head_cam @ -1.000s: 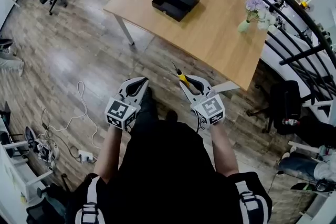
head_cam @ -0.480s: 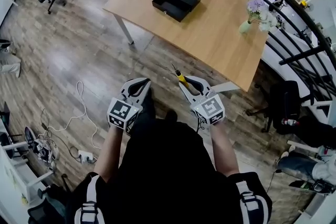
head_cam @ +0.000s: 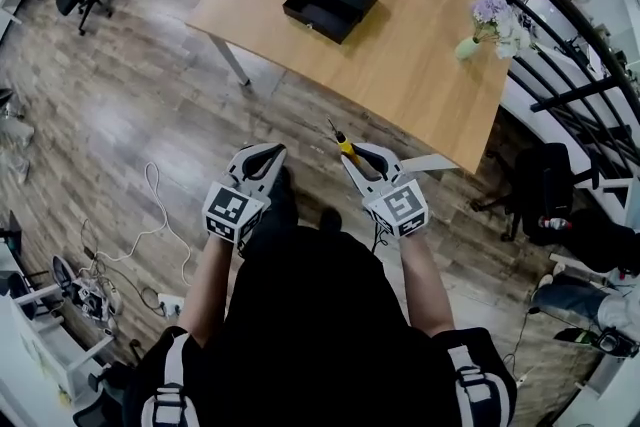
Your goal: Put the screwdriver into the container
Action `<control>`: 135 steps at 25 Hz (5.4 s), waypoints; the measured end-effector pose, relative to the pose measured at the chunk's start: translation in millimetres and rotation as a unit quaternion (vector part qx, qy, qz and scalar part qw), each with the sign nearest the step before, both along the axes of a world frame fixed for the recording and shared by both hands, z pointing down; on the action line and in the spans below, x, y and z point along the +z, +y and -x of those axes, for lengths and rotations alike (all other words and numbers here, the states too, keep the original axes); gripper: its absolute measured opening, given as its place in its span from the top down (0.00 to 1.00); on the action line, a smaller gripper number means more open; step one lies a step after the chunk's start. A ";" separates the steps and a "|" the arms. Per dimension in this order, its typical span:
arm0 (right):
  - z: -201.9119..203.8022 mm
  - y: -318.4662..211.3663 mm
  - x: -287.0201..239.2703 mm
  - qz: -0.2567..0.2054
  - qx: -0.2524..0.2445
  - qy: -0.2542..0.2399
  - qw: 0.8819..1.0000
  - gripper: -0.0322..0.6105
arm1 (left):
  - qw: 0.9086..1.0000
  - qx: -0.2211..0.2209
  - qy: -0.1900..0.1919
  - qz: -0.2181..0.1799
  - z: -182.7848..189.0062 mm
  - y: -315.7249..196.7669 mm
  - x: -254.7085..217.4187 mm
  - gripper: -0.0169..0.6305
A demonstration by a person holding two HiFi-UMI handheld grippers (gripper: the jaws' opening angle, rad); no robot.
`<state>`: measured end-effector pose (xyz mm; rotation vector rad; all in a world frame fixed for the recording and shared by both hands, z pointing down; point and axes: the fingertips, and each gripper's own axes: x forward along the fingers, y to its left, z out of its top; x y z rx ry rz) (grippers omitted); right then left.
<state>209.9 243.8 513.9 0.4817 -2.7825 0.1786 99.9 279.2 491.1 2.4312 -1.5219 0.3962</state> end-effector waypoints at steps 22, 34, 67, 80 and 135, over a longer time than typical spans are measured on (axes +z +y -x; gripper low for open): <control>63.7 -64.1 6.8 -0.002 0.025 0.033 0.999 0.81 | 0.999 0.046 0.019 -0.002 56.7 -85.5 4.7 0.94; 95.3 -84.2 10.6 -0.004 0.049 0.035 0.998 0.81 | 0.998 0.064 0.021 -0.004 91.5 -106.7 5.7 0.94; 218.0 -116.0 18.5 -0.016 0.076 0.038 0.996 0.81 | 0.997 0.069 0.029 -0.009 228.7 -136.5 12.2 0.94; 218.0 -124.3 27.8 -0.001 0.069 0.041 0.997 0.81 | 0.998 0.055 0.025 0.001 231.6 -138.3 14.5 0.94; 122.9 -320.1 31.5 -0.008 -0.021 0.039 0.999 0.81 | 1.000 -0.015 -0.017 -0.010 115.5 -298.5 -2.7 0.94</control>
